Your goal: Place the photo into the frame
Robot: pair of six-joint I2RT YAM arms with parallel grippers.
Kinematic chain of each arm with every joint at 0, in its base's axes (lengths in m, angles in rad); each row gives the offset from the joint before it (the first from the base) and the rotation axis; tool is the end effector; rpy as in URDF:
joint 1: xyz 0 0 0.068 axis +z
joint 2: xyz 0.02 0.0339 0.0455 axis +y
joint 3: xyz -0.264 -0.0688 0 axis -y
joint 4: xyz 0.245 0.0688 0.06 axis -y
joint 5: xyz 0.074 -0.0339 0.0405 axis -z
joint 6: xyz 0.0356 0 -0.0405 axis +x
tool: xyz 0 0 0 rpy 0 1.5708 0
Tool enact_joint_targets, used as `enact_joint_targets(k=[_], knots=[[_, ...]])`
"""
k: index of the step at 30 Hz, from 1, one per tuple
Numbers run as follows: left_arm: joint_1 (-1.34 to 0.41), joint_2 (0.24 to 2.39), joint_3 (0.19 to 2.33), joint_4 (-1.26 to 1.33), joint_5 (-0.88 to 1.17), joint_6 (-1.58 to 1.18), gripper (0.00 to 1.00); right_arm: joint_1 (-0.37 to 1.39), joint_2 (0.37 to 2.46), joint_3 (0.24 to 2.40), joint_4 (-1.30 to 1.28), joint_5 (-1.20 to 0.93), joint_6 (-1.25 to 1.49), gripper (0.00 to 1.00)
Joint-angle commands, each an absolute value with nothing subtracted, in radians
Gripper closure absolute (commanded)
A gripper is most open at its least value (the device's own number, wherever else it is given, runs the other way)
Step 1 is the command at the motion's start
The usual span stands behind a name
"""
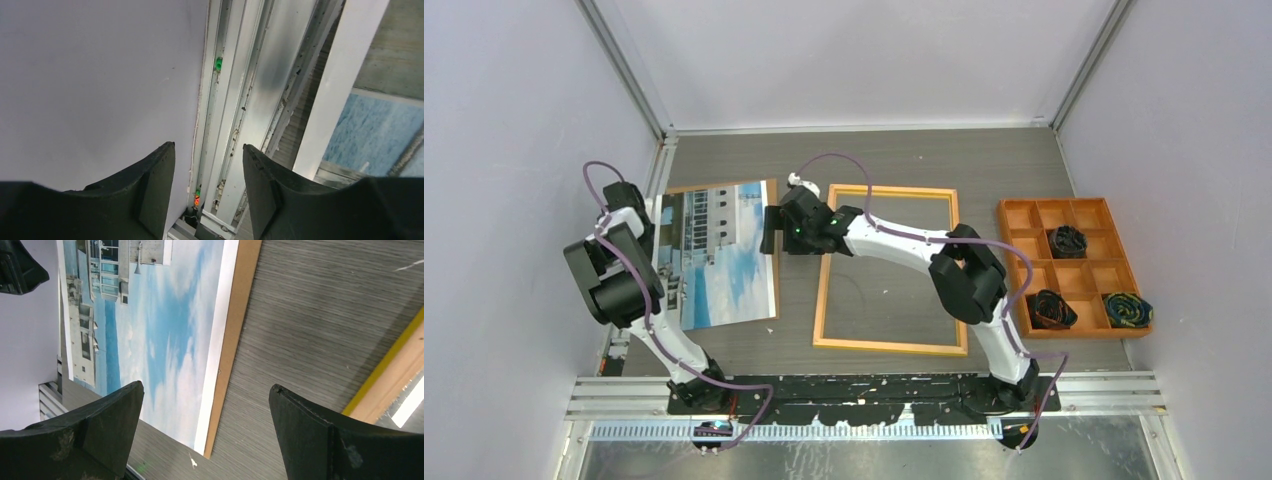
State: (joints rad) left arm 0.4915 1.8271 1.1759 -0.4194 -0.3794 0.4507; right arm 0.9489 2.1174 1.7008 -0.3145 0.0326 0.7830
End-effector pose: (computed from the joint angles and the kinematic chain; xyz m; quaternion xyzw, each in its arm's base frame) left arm 0.3195 0.1860 0.1741 -0.0661 0.9504 0.2731 0.1337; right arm 0.2847 0.3952 0.2216 -0.0690 0.9104 0.3008 0.2754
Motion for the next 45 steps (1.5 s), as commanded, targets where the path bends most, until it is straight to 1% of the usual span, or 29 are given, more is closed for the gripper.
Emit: enact_joint_targets(k=[1, 8, 18, 28, 34, 38, 42, 45], knots=[[0.494, 1.846, 1.223, -0.352, -0.374, 0.435, 0.46, 0.955, 2.163, 1.798, -0.334, 0.081, 0.761, 0.00], [0.452, 1.888, 1.226, -0.349, -0.356, 0.410, 0.45, 0.955, 2.242, 1.830, -0.339, 0.162, 0.760, 0.00], [0.382, 1.910, 1.230, -0.386, -0.320, 0.402, 0.41, 0.950, 2.297, 1.805, -0.292, 0.156, 0.812, 0.00], [0.299, 1.870, 1.234, -0.478, -0.220, 0.384, 0.36, 0.942, 2.259, 1.652, -0.210, 0.128, 0.903, 0.00], [0.276, 1.863, 1.214, -0.485, -0.219, 0.388, 0.36, 0.942, 2.225, 1.573, -0.166, 0.091, 0.954, 0.00], [0.267, 1.850, 1.179, -0.434, -0.256, 0.404, 0.36, 0.942, 2.190, 1.536, -0.150, 0.064, 0.985, 0.00], [0.255, 1.849, 1.145, -0.393, -0.294, 0.423, 0.36, 0.959, 2.164, 1.539, -0.201, 0.054, 1.004, 0.00], [0.255, 1.850, 1.134, -0.383, -0.299, 0.429, 0.36, 0.982, 2.157, 1.564, -0.303, 0.074, 1.008, 0.01]])
